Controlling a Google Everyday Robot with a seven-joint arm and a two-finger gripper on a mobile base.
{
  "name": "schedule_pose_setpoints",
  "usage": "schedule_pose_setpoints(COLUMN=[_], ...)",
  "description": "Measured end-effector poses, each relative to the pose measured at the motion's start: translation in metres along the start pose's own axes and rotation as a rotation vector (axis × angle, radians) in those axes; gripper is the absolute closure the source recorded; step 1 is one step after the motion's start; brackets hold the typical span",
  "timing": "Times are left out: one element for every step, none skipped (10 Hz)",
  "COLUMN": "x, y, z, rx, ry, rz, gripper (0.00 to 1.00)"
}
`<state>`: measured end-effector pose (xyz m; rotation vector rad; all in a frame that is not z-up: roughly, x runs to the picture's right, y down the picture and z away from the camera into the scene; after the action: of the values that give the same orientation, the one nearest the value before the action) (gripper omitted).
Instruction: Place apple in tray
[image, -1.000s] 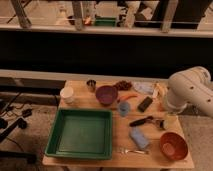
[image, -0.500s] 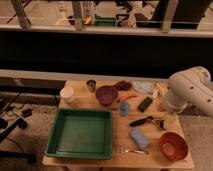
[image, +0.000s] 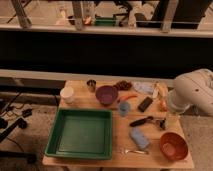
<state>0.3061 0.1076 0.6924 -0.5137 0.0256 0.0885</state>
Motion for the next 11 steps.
schedule_pose_setpoints(x=[0.003,0.008,0.010,0.012,0.016,0.019,0.023,0.028,0.033,0.033,0.033], y=[-0.007,-0.016,-0.026,-0.036,-0.046,-0.056,-0.068,-0.073,-0.076,-0.077,-0.077], z=[0.005,0.011,0.019,0.026,0.035,0.044,0.055,0.063,0.069,0.070,0.070], rx=[0.008,0.014,0.014,0.013,0.000,-0.013,-0.025,-0.042,-0.053,-0.055,-0.055], ry=[-0.011,-0.022,-0.042,-0.059,-0.074,-0.088,-0.104,-0.108,-0.111,-0.112,-0.112], rz=[0.007,0.014,0.021,0.029,0.041,0.053,0.066,0.078,0.087,0.088,0.088], gripper=[0.20,0.20,0.20,0.20,0.20,0.20,0.20,0.20,0.20,0.20,0.20])
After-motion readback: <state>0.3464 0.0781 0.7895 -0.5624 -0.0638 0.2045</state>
